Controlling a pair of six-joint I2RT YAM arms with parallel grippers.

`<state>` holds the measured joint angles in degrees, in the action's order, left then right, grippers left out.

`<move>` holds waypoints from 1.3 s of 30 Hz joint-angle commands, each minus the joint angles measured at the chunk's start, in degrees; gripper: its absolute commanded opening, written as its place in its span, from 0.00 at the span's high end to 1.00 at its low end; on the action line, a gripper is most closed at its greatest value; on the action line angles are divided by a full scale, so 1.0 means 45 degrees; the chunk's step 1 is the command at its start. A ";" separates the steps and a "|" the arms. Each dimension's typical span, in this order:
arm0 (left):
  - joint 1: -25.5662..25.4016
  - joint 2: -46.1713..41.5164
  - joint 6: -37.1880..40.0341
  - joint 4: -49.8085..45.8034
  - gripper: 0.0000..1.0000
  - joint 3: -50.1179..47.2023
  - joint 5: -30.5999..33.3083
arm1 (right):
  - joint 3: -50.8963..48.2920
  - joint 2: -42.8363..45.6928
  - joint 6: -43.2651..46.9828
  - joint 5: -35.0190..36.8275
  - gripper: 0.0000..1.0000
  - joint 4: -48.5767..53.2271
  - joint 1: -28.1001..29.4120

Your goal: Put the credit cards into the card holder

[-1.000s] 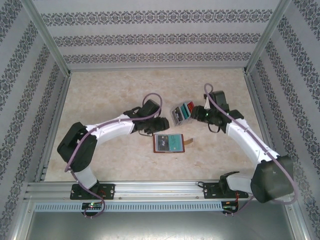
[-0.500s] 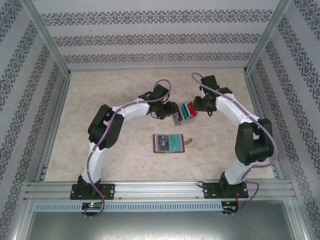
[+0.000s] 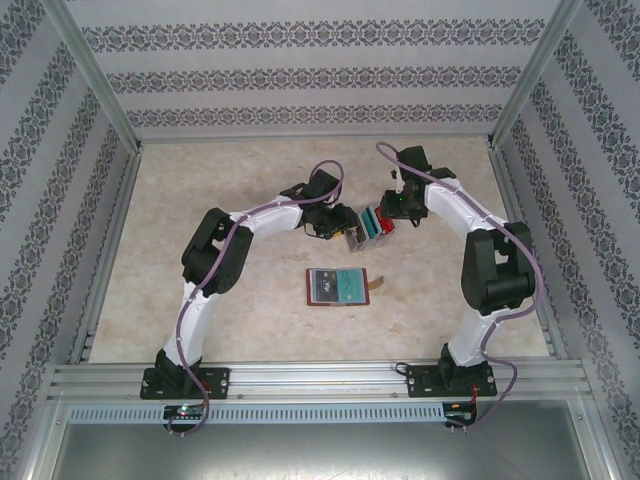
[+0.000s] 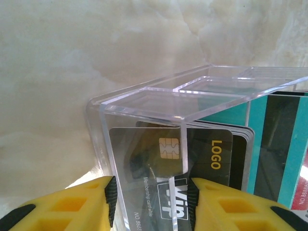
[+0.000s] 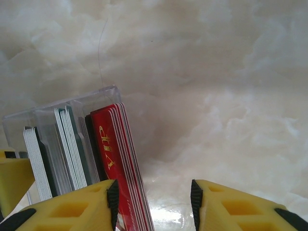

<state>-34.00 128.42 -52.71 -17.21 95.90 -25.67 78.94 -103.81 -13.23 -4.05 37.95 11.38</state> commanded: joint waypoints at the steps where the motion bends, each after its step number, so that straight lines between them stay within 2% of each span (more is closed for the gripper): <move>1: 0.0133 0.0025 0.0280 -0.0714 0.57 -0.0231 0.0363 | 0.0422 -0.0412 0.0275 -0.0340 0.54 0.0335 -0.0059; 11: 0.0153 0.0173 0.0501 -0.1031 0.64 -0.0555 0.0538 | 0.1000 -0.1228 0.0496 0.0247 0.52 0.0710 0.0095; 16: 0.0150 0.0164 0.0617 -0.1118 0.64 -0.0593 0.0618 | 0.1211 -0.1322 0.0744 -0.0930 0.51 0.1056 0.0227; 20: 0.0143 0.0105 0.0678 -0.1117 0.65 -0.0588 0.0622 | 0.0986 -0.1231 0.0645 0.0265 0.49 0.0866 0.0314; 32: 0.0153 0.0006 0.0737 -0.1127 0.66 -0.0663 0.0649 | 0.0946 -0.0880 0.0539 0.1152 0.53 0.0831 0.0151; 39: 0.0153 -0.0011 0.0697 -0.1038 0.66 -0.0709 0.0594 | 0.0868 -0.0310 0.0513 0.0662 0.56 0.0717 0.0137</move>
<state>-34.00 128.27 -50.94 -16.97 95.07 -25.06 82.74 -107.55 -11.11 -2.07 40.73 12.49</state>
